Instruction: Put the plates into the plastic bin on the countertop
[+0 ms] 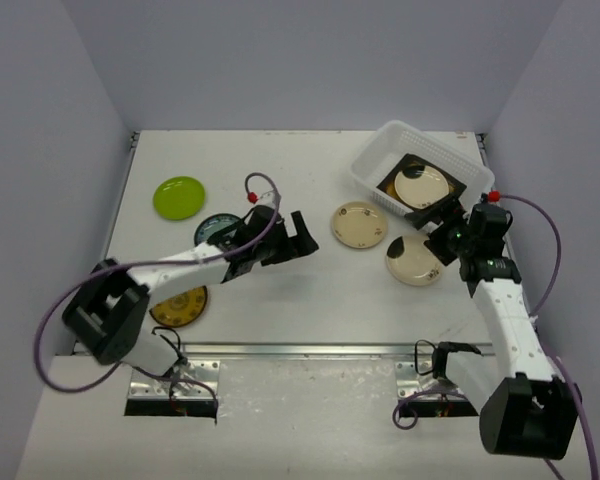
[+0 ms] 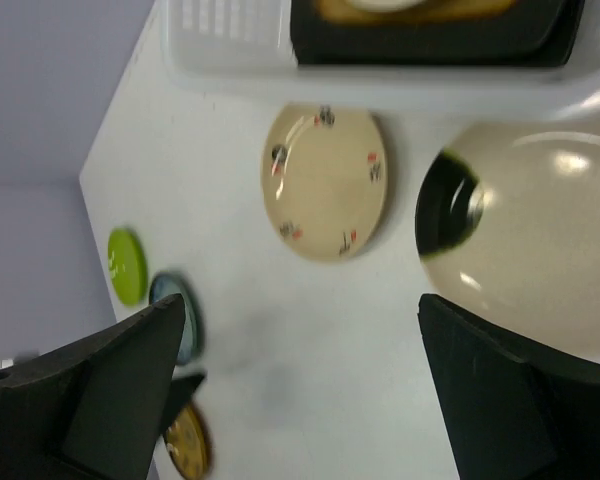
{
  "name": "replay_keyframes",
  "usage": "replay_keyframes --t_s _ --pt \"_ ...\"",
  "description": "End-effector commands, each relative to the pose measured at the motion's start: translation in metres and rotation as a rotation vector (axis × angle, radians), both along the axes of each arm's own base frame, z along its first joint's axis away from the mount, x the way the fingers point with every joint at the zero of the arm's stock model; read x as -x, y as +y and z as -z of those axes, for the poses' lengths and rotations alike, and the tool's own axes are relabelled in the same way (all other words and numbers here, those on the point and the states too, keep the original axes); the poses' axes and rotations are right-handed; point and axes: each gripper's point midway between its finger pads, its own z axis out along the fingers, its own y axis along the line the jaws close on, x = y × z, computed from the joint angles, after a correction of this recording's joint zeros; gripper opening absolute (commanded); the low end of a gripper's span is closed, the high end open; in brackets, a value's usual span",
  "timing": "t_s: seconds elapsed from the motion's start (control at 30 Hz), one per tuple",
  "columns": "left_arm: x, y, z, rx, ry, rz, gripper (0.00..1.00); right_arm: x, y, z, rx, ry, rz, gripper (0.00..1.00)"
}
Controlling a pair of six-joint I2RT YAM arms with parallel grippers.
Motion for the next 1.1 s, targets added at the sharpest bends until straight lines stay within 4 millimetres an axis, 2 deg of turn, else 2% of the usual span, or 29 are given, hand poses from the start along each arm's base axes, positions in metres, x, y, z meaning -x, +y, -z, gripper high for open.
replay_keyframes --t_s 0.0,0.03,0.07,0.1,0.13,0.2,0.23,0.33,0.4,0.6,0.7,0.9,1.0,1.07 --pt "-0.072 -0.059 0.006 0.012 -0.051 0.079 0.98 0.056 0.046 -0.004 0.001 -0.118 -0.333 0.99" --pt "-0.08 -0.062 0.013 -0.006 -0.039 0.082 0.98 0.063 0.046 -0.004 0.027 -0.122 -0.345 0.99" --pt "-0.094 -0.069 0.007 0.002 -0.048 0.082 0.96 0.07 0.044 -0.002 0.061 -0.124 -0.357 0.99" --pt "-0.101 -0.072 0.026 -0.015 -0.018 0.085 0.95 0.078 0.045 0.001 0.071 -0.113 -0.368 0.99" --pt "-0.107 -0.077 0.035 -0.014 -0.003 0.095 0.92 0.087 0.047 -0.005 0.088 -0.145 -0.389 0.99" --pt "-0.125 -0.085 0.038 -0.008 -0.009 0.1 0.86 0.097 0.054 -0.012 0.092 -0.189 -0.437 0.99" --pt "-0.125 -0.085 0.05 -0.019 0.009 0.106 0.84 0.101 0.058 -0.015 0.082 -0.204 -0.461 0.99" --pt "-0.134 -0.09 0.075 -0.036 0.066 0.122 0.69 0.116 0.072 -0.025 0.035 -0.24 -0.533 0.99" --pt "-0.141 -0.094 0.077 -0.033 0.072 0.129 0.6 0.121 0.074 -0.032 0.041 -0.273 -0.543 0.99" --pt "-0.147 -0.089 0.102 -0.009 0.124 0.119 0.46 0.119 0.062 -0.031 0.136 -0.278 -0.502 0.98" --pt "-0.148 -0.089 0.113 -0.007 0.146 0.13 0.39 0.121 0.064 -0.032 0.135 -0.282 -0.525 0.98" --pt "-0.148 -0.09 0.122 0.024 0.168 0.159 0.02 0.12 0.063 -0.031 0.147 -0.285 -0.53 0.97" --pt "-0.146 -0.09 0.116 0.033 0.159 0.18 0.0 0.12 0.064 -0.03 0.148 -0.284 -0.532 0.97" --pt "-0.141 -0.073 0.113 -0.003 0.154 0.134 0.0 0.119 0.064 -0.028 0.145 -0.287 -0.533 0.98"
